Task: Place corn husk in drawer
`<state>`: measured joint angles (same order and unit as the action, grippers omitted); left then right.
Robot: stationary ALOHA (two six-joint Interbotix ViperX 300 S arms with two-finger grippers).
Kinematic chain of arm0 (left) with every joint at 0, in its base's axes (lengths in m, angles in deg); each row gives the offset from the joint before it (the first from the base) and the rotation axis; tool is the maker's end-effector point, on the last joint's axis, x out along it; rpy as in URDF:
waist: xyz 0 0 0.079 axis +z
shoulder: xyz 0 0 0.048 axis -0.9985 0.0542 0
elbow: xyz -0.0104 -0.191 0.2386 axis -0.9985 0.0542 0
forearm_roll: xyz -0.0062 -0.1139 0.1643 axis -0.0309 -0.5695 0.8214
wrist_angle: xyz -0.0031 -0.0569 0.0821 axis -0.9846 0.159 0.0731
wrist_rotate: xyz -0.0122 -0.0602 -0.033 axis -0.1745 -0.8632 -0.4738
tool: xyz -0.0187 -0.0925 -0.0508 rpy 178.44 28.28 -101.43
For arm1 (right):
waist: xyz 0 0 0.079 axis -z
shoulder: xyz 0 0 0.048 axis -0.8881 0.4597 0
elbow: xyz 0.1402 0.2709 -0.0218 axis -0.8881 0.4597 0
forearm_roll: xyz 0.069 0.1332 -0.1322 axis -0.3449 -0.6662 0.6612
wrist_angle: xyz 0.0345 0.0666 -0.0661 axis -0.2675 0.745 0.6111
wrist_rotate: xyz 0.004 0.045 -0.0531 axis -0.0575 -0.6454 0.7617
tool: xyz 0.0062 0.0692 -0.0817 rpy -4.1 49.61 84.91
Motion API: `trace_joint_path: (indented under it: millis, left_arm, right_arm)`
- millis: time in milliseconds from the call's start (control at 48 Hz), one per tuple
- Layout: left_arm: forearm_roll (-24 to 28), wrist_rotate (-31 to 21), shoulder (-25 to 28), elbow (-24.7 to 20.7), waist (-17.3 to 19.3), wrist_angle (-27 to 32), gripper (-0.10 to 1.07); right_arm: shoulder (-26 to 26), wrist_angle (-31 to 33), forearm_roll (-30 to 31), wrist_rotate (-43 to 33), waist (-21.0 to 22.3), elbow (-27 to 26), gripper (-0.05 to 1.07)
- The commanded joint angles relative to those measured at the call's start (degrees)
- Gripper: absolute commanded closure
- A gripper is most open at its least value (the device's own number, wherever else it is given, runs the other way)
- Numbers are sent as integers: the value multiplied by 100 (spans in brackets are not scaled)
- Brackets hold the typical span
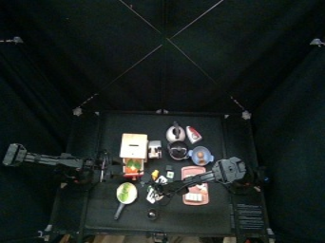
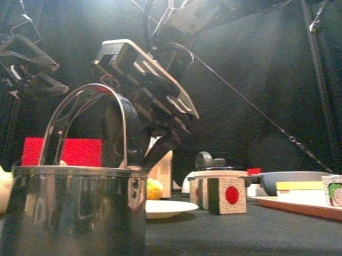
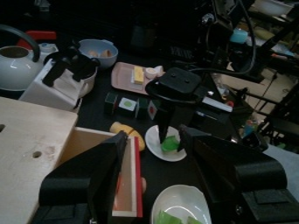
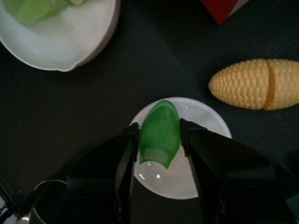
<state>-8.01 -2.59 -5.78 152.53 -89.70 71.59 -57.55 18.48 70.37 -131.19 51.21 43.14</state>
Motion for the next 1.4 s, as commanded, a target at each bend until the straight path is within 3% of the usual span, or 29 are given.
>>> trace_joint_path:
  millis: [0, 375, 688, 1000, 1375]
  left_arm:
    - [9, 0, 18, -70, 18, -18, 9]
    - [9, 0, 9, -70, 18, -9, 9]
    - [0, 0, 18, -70, 18, -9, 9]
    - [0, 0, 18, -70, 18, -9, 9]
    - [9, 0, 18, -62, 18, -9, 9]
  right_arm:
    - [-413, -272, 149, 9, 35, 0, 32]
    - [-1143, -1793, 1134, -18, 387, 352, 32]
    - [-1037, -2953, 1485, 18, 1028, 396, 32]
    - [-747, -3120, 1670, -26, 1318, 264, 29]
    - [-624, -3103, 1661, -26, 1380, 185, 12]
